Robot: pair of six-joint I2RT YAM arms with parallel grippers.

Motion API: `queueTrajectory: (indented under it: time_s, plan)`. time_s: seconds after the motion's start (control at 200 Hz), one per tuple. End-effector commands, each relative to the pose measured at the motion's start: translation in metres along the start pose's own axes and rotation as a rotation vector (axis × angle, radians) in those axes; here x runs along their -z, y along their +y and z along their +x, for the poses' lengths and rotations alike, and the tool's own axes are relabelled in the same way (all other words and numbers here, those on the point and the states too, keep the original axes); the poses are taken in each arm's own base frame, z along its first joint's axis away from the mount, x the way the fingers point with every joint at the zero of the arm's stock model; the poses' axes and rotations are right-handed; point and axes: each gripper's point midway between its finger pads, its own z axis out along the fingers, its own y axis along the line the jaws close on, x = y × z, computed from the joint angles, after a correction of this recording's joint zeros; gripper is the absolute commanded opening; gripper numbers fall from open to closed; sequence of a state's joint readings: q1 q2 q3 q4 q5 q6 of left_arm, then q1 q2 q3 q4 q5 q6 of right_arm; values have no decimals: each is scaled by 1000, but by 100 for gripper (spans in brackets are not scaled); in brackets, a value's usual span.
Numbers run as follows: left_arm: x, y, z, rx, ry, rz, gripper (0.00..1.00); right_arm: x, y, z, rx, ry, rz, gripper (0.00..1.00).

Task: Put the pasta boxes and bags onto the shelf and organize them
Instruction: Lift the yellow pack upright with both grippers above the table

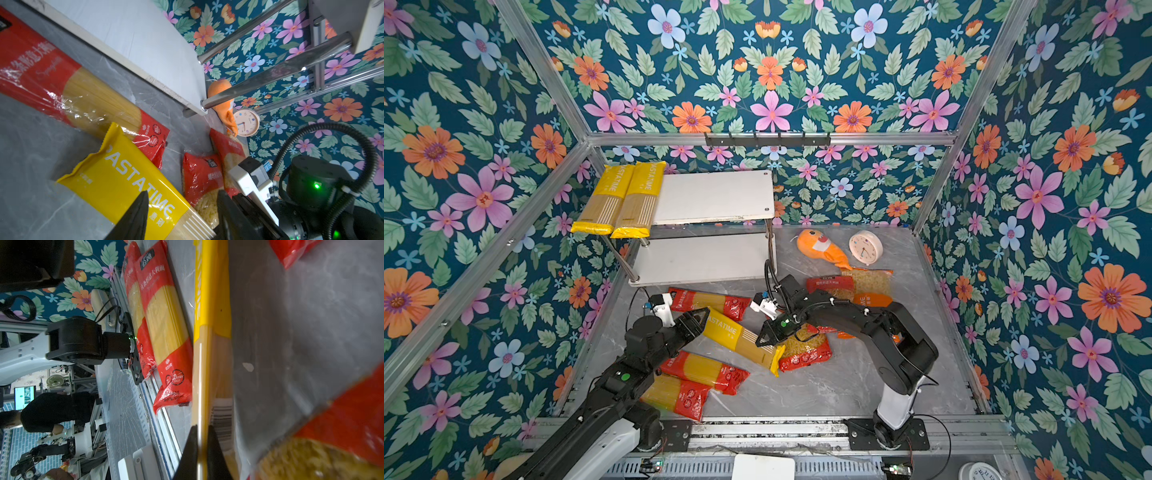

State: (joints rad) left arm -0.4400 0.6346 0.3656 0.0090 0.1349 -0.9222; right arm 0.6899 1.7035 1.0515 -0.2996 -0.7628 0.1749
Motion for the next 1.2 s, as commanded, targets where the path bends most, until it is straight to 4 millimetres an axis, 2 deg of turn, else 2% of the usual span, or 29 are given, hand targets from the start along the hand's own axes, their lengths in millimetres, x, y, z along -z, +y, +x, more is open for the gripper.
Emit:
queueTrajectory:
  time_s: [0.0,0.12,0.245,0.385,0.59,0.92,1.07,1.195]
  plan:
    - [4,-16,-8,-32,-22,59,55,25,31,-36,120,-206,-69,0]
    - [15,-36,-17,-31,-84,176,63,45,48,-42,162,-359,-111,0]
    - [19,-43,-15,27,-110,287,69,64,62,-52,163,-524,-165,0]
    - [17,-45,-8,102,-103,370,72,80,70,-59,148,-630,-196,0]
    - [31,-67,-17,116,-147,509,82,108,99,-65,150,-752,-284,0]
    - [30,-92,-19,80,-118,605,82,131,155,-76,199,-885,-396,0]
    - [29,-106,-24,75,-116,646,81,133,175,-80,212,-891,-442,0]
    - [30,-118,-28,86,-118,699,78,136,183,-83,207,-907,-471,0]
